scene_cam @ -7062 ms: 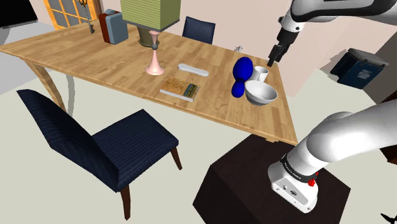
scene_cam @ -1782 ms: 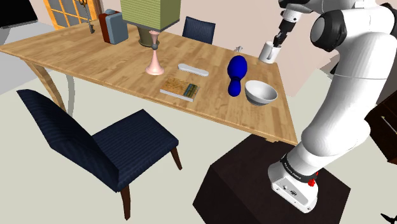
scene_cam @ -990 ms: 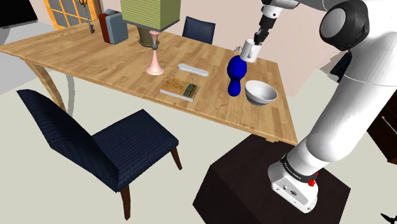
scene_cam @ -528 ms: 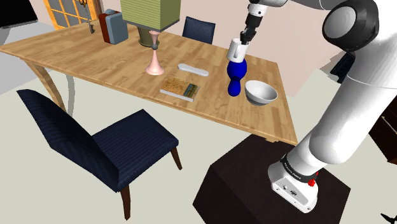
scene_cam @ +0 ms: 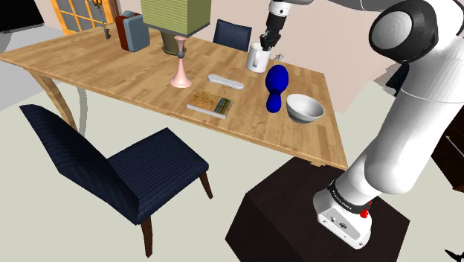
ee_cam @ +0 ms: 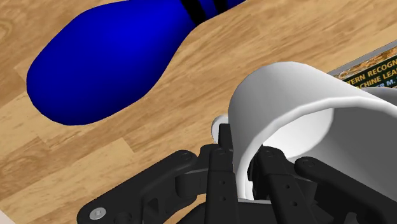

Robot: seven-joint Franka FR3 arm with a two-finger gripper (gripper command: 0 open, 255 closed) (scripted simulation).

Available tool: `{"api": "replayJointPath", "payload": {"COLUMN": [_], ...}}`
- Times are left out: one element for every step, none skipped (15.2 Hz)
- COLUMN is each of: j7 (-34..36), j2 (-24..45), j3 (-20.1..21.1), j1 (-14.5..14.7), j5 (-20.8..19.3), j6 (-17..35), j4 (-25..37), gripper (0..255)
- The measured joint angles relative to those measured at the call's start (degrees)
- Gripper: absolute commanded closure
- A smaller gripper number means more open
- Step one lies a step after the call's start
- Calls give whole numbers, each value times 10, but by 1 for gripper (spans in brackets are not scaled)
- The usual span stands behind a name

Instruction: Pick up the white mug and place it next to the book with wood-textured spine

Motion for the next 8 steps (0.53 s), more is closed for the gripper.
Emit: {"api": "replayJointPath", "payload": {"j7": [13,18,21,22,22,21,22,21], "j2": [3,6,8,7,9,11,12,12], "j3": [4,7,8,9,9,9,10,10], "j1": [8,11,13,14,14,14,15,15], "j5": [0,0,1,0,1,2,2,3], "j6": [-2,0,6,13,19,26,33,39], "j4": [6,6,2,-6,-10,-15,-21,-27], "gripper": [255,255,255,255,255,255,255,255]}}
